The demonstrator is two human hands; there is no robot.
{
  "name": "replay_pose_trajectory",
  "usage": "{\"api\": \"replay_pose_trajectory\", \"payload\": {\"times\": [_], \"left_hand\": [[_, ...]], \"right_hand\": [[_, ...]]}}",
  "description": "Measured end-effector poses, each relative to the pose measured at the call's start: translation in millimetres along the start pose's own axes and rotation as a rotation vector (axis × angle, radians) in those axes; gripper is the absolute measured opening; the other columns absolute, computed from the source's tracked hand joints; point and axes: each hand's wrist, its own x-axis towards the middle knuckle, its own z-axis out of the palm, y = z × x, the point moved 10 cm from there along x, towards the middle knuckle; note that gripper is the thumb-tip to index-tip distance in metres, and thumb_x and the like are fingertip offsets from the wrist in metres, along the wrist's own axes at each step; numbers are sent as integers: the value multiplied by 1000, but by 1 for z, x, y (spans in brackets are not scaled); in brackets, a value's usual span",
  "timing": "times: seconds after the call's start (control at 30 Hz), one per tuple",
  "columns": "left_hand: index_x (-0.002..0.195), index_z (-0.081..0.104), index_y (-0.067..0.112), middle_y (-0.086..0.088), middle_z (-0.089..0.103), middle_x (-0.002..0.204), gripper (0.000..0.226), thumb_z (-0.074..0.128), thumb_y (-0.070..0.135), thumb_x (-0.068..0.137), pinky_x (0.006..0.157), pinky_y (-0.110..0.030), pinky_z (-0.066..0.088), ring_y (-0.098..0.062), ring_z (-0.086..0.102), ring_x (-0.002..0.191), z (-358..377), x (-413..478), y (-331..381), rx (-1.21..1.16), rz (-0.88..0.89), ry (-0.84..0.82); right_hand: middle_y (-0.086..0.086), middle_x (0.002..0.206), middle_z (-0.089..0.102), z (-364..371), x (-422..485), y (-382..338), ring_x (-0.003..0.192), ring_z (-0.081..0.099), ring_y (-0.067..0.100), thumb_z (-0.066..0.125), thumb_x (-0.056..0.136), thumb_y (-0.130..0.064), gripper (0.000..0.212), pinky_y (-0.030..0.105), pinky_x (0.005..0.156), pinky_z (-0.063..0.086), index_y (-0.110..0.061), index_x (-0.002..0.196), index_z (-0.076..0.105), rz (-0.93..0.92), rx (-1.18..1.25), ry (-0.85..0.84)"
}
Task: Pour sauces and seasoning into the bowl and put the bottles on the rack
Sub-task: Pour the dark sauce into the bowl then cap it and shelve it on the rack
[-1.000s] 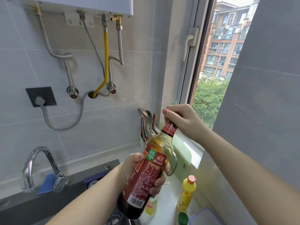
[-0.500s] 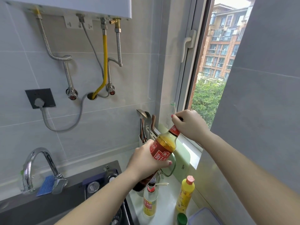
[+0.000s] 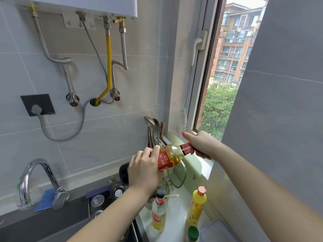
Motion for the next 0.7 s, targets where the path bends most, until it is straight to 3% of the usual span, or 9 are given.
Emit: {"api": "replay_pose_trajectory", "payload": {"times": [0.1,0.13,0.2,0.33,0.43,0.5,0.57,0.63,0.7], "left_hand": [[116,46,34,10,61,98,58,74,51,68,76,-32,50,-17,60,90,8,6,-8,-233,-107,-198],[112,48,37,13,63,95,58,77,53,64,74,-30,51,-13,62,87,12,7,-9,-340,-139,-282],[106,53,38,14,68,89,60,85,51,57,72,-23,53,-4,65,83,19,8,-7,-578,-160,-444],[105,62,32,6,75,93,48,89,24,66,80,-28,57,-7,72,87,21,4,9,-1015,-178,-701],[104,64,19,-9,74,101,39,82,15,70,89,-41,56,-26,72,94,20,-6,27,-1214,-118,-983],[112,60,8,-16,69,102,46,78,15,70,89,-46,54,-34,67,93,19,-16,41,-1342,-33,-1198],[122,52,3,-17,65,103,62,81,22,70,86,-44,54,-33,65,92,15,-29,54,-1459,41,-1417],[124,49,1,-14,66,101,70,82,31,70,83,-40,54,-28,65,90,9,-39,62,-1550,111,-1579],[122,50,1,-13,67,98,71,82,35,69,81,-40,53,-27,65,87,6,-46,64,-1613,117,-1681]], "right_hand": [[20,70,68,-25,-11,-28,54,62,25,29,92,-70,82,34,58,55,4,84,64,-257,84,217],[24,77,68,-40,-19,-38,64,64,32,26,90,-71,86,40,65,55,6,91,64,-379,94,336],[22,74,65,-60,-39,-55,67,62,35,25,87,-66,80,45,64,52,3,98,64,-600,128,452],[-12,70,57,-62,-58,-80,58,52,2,30,93,-53,58,25,57,43,-11,113,64,-828,15,406],[-8,93,65,-52,-70,-97,77,58,-1,31,97,-48,51,25,69,49,-15,121,61,-957,-176,374],[2,98,69,-46,-82,-108,85,63,16,31,99,-43,47,34,73,52,-12,117,63,-1067,-263,376],[7,81,67,-46,-93,-116,73,61,23,29,101,-42,52,37,66,49,-5,101,65,-1141,-253,391],[8,61,58,-47,-98,-120,56,53,23,25,102,-46,63,33,55,43,0,81,63,-1172,-182,374],[7,48,46,-47,-100,-123,42,42,18,31,102,-42,60,24,45,34,1,68,57,-1173,-108,341]]}}
